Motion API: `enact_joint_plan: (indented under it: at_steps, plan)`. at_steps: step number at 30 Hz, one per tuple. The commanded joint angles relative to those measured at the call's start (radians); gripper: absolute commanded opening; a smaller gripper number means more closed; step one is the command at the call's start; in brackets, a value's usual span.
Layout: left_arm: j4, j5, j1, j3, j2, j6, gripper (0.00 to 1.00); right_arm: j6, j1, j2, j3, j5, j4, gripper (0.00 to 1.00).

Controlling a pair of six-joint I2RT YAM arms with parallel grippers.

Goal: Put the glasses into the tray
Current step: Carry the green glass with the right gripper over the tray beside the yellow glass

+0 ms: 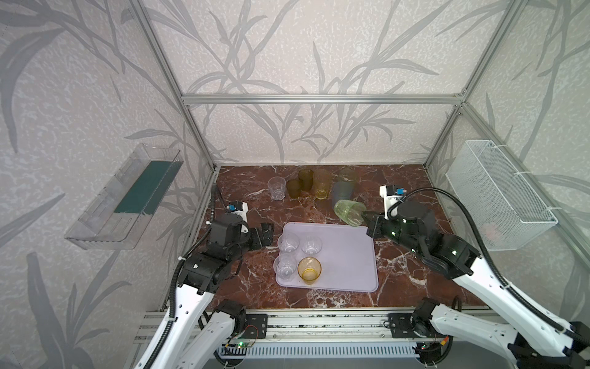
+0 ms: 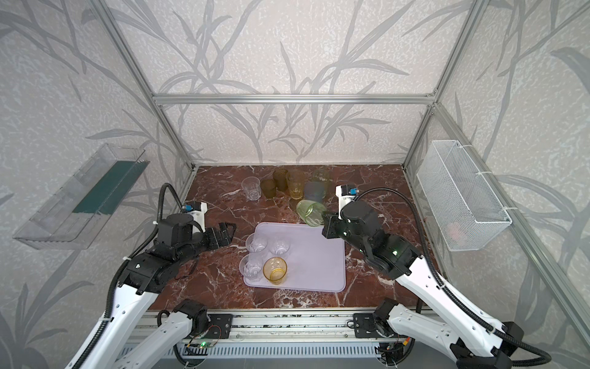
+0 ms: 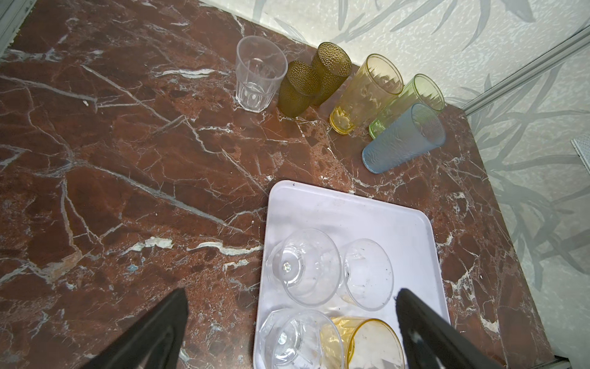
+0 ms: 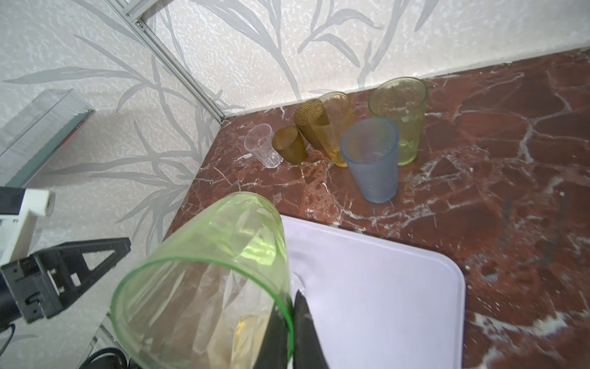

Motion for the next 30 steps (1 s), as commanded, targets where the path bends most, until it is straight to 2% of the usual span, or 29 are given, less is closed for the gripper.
enact_joint_plan:
  at_steps: [1, 6, 14, 20, 30]
  plan:
    - [0.026, -0.042, -0.039, -0.013, -0.017, -0.054, 0.99, -0.02, -0.004, -0.113, -0.041, 0.032, -0.108, 0.0]
    - [0.075, -0.154, -0.18, -0.015, 0.026, -0.082, 0.99, -0.01, -0.005, -0.257, -0.076, 0.075, -0.237, 0.0]
    - [0.139, -0.23, -0.369, 0.075, 0.211, -0.063, 0.99, -0.001, -0.005, -0.325, -0.084, 0.083, -0.351, 0.0]
    - [0.155, -0.234, -0.401, 0.116, 0.286, -0.024, 0.99, 0.012, -0.004, -0.332, -0.105, 0.027, -0.385, 0.0]
    - [0.216, -0.286, -0.401, 0.06, 0.238, -0.009, 0.99, 0.014, -0.005, -0.268, -0.129, -0.06, -0.4, 0.0]
